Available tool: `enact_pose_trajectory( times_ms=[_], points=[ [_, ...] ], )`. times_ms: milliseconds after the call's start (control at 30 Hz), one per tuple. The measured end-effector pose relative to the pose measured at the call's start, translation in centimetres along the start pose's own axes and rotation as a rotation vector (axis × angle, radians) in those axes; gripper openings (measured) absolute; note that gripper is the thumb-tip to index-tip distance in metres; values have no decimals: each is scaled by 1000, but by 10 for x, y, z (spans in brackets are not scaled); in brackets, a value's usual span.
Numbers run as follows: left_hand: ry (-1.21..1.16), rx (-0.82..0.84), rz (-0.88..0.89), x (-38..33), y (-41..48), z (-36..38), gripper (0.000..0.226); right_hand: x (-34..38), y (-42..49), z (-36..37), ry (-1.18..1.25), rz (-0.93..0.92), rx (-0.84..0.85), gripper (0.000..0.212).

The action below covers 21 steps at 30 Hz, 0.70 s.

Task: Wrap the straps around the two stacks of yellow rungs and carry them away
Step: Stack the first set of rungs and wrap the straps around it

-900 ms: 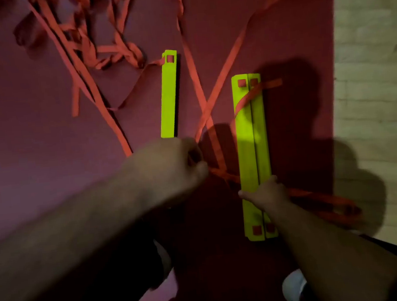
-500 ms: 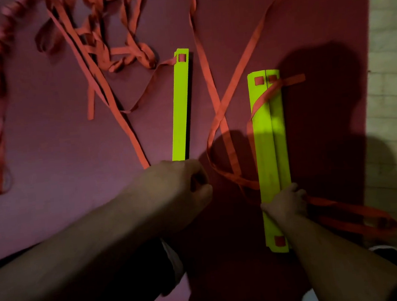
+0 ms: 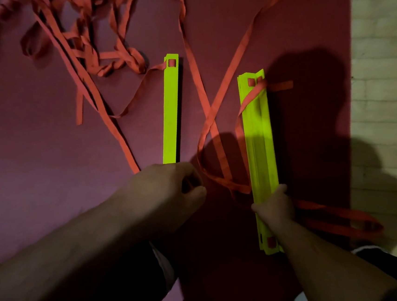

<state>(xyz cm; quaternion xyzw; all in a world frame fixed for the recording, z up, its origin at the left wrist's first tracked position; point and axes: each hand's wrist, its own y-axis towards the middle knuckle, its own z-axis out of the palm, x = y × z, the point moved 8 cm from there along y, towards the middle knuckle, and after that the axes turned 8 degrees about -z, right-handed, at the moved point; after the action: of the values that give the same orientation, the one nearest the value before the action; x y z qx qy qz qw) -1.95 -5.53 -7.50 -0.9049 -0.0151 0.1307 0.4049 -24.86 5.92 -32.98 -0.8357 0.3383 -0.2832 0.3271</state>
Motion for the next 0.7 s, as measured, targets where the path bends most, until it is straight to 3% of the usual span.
enact_pose_trajectory(
  times_ms=[100, 333, 467, 700],
  points=[
    [-9, 2, 14, -2, 0, -1, 14, 3, -2, -6, 10, -29, -6, 67],
    [-37, 2, 51, -9, -7, -8, 11, 12, -3, -31, 185, -131, 17, 50],
    [-72, 5, 88, -15, -17, -17, 19, 25, -11, -53, 248, -175, 73, 46],
    [-110, -90, 172, -22, -39, -47, 18, 64, -52, -119, 213, -323, 25, 39]
  ],
)
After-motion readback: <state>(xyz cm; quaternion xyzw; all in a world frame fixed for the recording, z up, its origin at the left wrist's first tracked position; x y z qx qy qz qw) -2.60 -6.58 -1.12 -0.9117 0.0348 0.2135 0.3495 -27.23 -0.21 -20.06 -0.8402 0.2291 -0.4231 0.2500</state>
